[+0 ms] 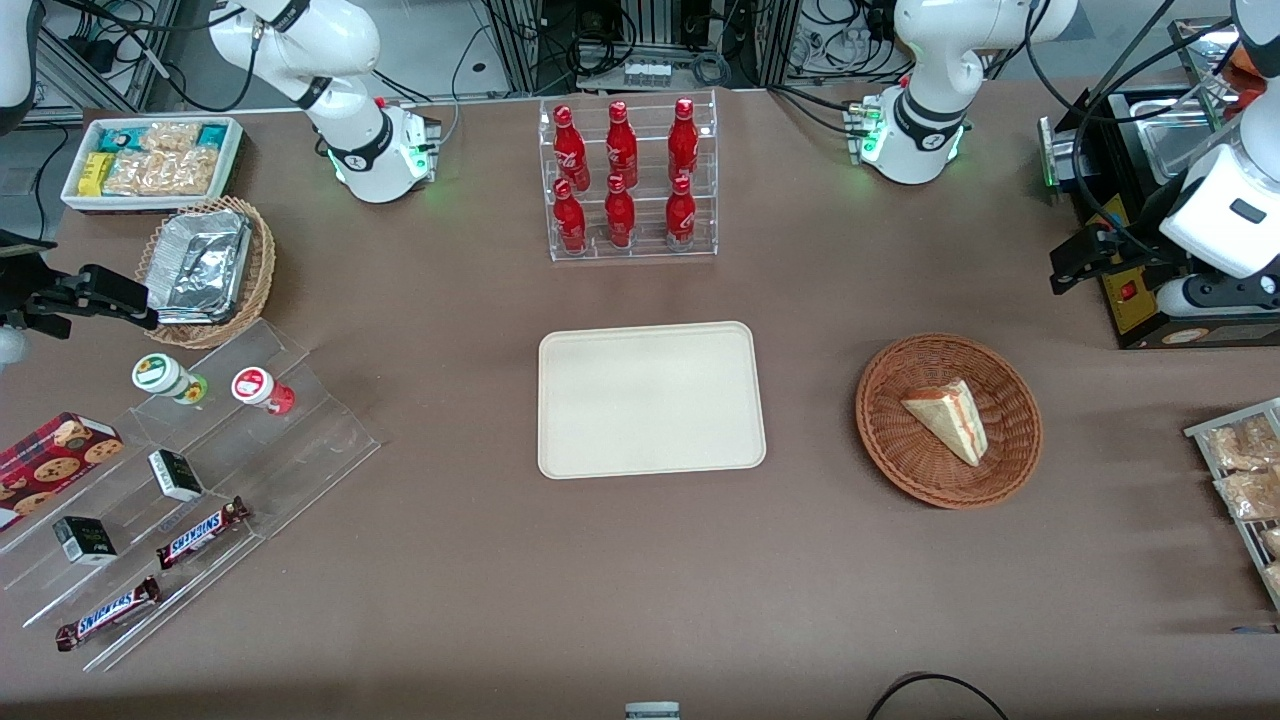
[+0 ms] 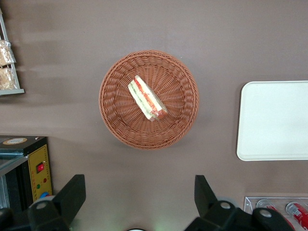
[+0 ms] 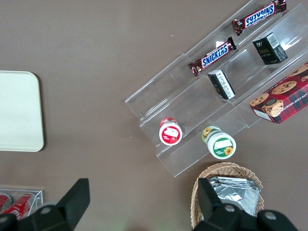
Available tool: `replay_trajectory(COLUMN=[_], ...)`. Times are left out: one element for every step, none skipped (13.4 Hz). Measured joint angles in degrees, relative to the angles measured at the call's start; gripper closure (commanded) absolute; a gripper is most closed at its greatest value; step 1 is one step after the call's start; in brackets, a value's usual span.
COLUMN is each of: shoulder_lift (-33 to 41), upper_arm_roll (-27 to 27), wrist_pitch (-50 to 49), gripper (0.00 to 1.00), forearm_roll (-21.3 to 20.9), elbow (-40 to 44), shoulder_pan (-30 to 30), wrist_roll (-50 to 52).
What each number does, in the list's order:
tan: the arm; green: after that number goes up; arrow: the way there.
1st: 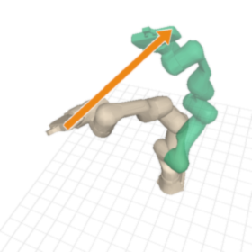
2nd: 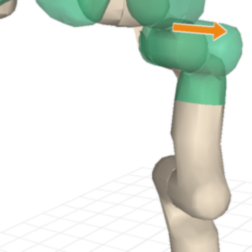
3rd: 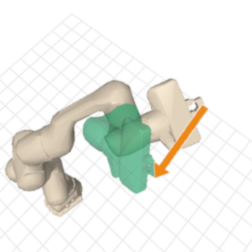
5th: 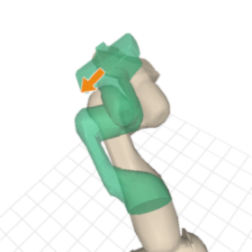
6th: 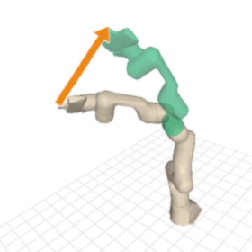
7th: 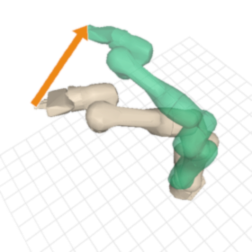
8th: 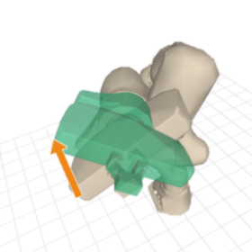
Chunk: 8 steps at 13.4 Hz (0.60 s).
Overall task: Place sandwich from basket to tray
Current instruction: 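Move the left gripper over the sandwich in the wicker basket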
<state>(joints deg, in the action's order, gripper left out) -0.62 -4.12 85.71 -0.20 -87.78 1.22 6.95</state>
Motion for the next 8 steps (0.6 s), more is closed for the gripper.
replay_trajectory(shoulder_lift=[-0.1,-0.2,-0.5,-1.0,-1.7,-2.7,-3.9,-5.3], upper_arm_roll=[0.0,0.0,0.1,0.1,0.2,0.3,0.5,0.8], wrist_pitch=[0.0,0.0,0.0,0.2,0.7,1.4,2.2,3.3], gripper=[0.0,0.0,0.0,0.0,0.0,0.0,0.0,0.0], forearm_roll=[0.0,0.0,-0.1,-0.1,-0.2,-0.2,-0.2,-0.2], elbow=[0.1,0.1,0.1,0.1,0.1,0.1,0.0,-0.1], shoulder_pan=[0.0,0.0,0.0,0.0,0.0,-0.1,-0.2,-0.2], wrist_roll=[0.0,0.0,0.0,0.0,0.0,0.0,0.0,0.0])
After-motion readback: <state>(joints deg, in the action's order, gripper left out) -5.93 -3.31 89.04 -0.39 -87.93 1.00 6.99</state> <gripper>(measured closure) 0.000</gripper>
